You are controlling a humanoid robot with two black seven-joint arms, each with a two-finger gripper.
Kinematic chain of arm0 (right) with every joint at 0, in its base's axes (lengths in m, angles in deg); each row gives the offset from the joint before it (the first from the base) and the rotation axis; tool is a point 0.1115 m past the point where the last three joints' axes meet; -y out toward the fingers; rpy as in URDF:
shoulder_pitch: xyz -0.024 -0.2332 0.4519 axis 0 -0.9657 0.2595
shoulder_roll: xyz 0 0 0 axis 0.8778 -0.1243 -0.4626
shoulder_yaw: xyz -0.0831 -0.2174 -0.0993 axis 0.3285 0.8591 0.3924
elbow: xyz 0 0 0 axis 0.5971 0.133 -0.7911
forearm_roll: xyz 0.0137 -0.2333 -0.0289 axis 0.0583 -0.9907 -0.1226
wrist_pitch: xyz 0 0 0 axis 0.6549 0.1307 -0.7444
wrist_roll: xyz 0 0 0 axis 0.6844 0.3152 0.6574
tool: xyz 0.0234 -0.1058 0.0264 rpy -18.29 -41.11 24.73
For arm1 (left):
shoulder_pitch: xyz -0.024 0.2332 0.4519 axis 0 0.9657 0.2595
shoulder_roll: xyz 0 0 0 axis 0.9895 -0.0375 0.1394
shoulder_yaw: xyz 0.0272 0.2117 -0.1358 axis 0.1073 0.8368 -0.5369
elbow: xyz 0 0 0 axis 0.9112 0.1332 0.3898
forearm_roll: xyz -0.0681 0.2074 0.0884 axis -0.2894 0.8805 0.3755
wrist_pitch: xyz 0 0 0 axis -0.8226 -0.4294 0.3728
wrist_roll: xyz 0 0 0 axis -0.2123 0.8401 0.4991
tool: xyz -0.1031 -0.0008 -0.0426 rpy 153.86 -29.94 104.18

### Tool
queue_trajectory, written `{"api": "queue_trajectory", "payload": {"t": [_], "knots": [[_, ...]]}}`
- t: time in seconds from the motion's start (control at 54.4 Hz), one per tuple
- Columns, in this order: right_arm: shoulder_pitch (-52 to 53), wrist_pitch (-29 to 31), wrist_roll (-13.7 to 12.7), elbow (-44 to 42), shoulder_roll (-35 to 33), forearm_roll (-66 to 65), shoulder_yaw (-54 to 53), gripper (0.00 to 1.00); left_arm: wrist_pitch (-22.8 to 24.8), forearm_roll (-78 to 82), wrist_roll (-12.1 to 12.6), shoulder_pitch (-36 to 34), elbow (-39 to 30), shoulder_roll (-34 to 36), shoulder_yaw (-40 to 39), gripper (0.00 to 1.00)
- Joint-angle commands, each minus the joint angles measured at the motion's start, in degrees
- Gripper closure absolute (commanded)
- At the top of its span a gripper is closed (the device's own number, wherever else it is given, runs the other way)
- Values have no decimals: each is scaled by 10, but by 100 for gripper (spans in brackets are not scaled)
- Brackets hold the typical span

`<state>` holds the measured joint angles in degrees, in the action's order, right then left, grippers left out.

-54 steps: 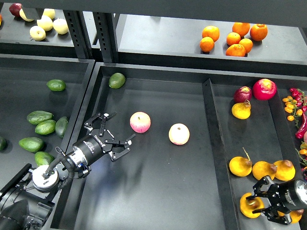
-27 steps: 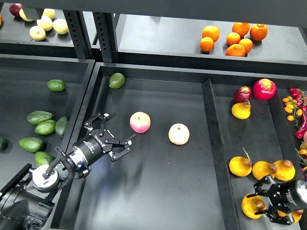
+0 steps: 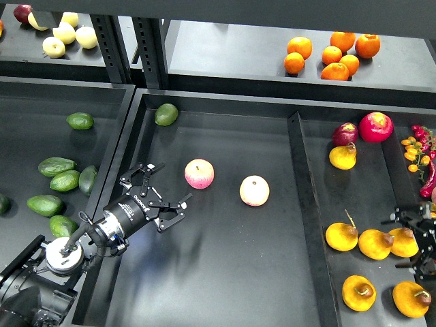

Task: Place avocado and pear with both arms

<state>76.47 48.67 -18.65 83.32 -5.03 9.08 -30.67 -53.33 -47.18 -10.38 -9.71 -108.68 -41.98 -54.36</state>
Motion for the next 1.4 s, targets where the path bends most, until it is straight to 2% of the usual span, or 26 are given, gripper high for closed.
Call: {"api": "queue_trajectory", "payload": {"t": [0.0,0.147,0.533,0.625,0.865,1.214,1.38], "knots": [[9,0,0,3,-2,19,-22,1,0,0,0,0,3,0,2,1],[5,0,0,8,14,52,-57,1,0,-1,0,0,2,0,3,1],[-3,0,0,2,138,81,-178,1,0,-1,0,4,2,0,-5,1],[-53,0,0,-8,199,81,-271,1,0,-2,0,4,-3,0,-15,1],[-129,0,0,-8,325,79,-434,1,0,-10,0,4,-2,0,-39,1],[-194,0,0,-24,510,76,-586,1,0,-59,0,5,0,0,-55,1],[-216,0,0,-41,517,75,-649,1,0,-68,0,-5,8,0,-54,1]]}}
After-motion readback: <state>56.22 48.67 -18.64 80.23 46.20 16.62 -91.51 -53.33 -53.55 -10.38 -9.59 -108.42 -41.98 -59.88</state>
